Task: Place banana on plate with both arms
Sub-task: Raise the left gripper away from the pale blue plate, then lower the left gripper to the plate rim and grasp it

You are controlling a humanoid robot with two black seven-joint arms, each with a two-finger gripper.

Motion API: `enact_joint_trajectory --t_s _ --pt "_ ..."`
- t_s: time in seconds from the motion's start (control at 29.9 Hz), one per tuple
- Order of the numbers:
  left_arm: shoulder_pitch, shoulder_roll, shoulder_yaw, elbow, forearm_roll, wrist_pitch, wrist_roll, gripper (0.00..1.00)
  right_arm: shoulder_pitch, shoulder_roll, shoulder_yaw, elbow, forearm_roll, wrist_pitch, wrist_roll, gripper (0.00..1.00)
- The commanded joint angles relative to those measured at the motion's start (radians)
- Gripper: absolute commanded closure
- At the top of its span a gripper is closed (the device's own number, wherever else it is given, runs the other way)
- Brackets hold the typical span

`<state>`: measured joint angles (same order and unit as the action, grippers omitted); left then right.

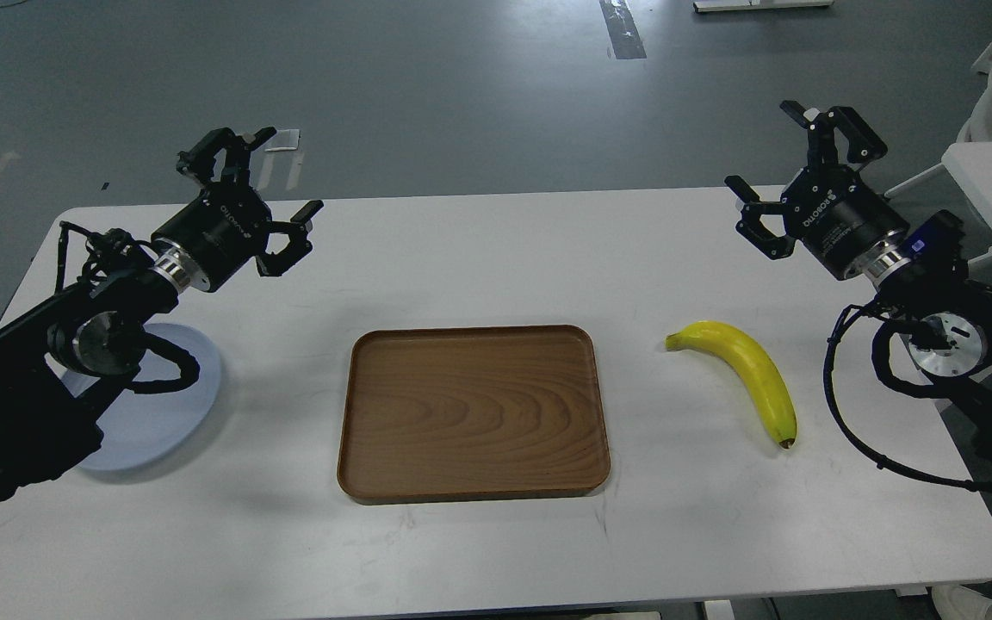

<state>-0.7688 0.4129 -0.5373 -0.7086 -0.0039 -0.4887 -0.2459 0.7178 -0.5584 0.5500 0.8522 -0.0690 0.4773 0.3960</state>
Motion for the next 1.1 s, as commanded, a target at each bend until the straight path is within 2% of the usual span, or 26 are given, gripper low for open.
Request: enact_joint_trajectory --t_s 0.0,0.13,0.3,0.5,0.57,0.6,0.67,0.7,0.8,0.94,1.07 --pt "0.005 -0.008 -0.009 0.003 -0.001 0.0 -0.013 0.02 0.0 0.0 -0.002 0.001 0.0 -0.002 0.0 0.0" --pt "0.02 -0.006 -0.01 0.003 0.007 0.0 -0.033 0.02 0.0 0.0 -0.002 0.001 -0.002 -0.002 0.0 0.0" --pt "0.0 0.012 -0.01 0.026 0.009 0.0 -0.032 0.02 0.0 0.0 -0.007 -0.001 -0.002 -0.002 0.0 0.0" --pt "-0.093 0.055 0.005 0.121 0.051 0.0 -0.033 0.02 0.0 0.0 -0.01 -0.001 -0.005 -0.003 0.0 0.0" --pt "-0.099 0.084 0.002 0.101 0.111 0.0 -0.055 0.02 0.0 0.0 -0.01 -0.001 -0.005 -0.003 0.0 0.0" --pt "-0.101 0.114 0.002 0.072 0.157 0.0 -0.1 0.02 0.0 0.0 -0.012 0.001 -0.005 -0.002 -0.002 0.0" --pt "-0.104 0.156 0.005 0.029 0.218 0.0 -0.145 0.02 0.0 0.0 -0.012 0.001 -0.005 -0.002 0.0 0.0" --pt "-0.104 0.205 0.005 -0.033 0.301 0.0 -0.171 0.02 0.0 0.0 -0.012 0.001 -0.005 -0.002 0.0 0.0" --pt "-0.098 0.355 0.005 -0.236 0.519 0.0 -0.179 0.02 0.0 0.0 -0.01 0.001 -0.006 -0.002 -0.002 0.0" --pt "-0.087 0.489 0.005 -0.425 0.73 0.0 -0.176 0.02 0.0 0.0 -0.01 0.002 -0.008 -0.002 0.0 0.0" --pt "-0.083 0.561 0.007 -0.5 0.961 0.0 -0.176 0.02 0.002 0.0 -0.01 0.005 -0.009 -0.002 -0.002 0.0"
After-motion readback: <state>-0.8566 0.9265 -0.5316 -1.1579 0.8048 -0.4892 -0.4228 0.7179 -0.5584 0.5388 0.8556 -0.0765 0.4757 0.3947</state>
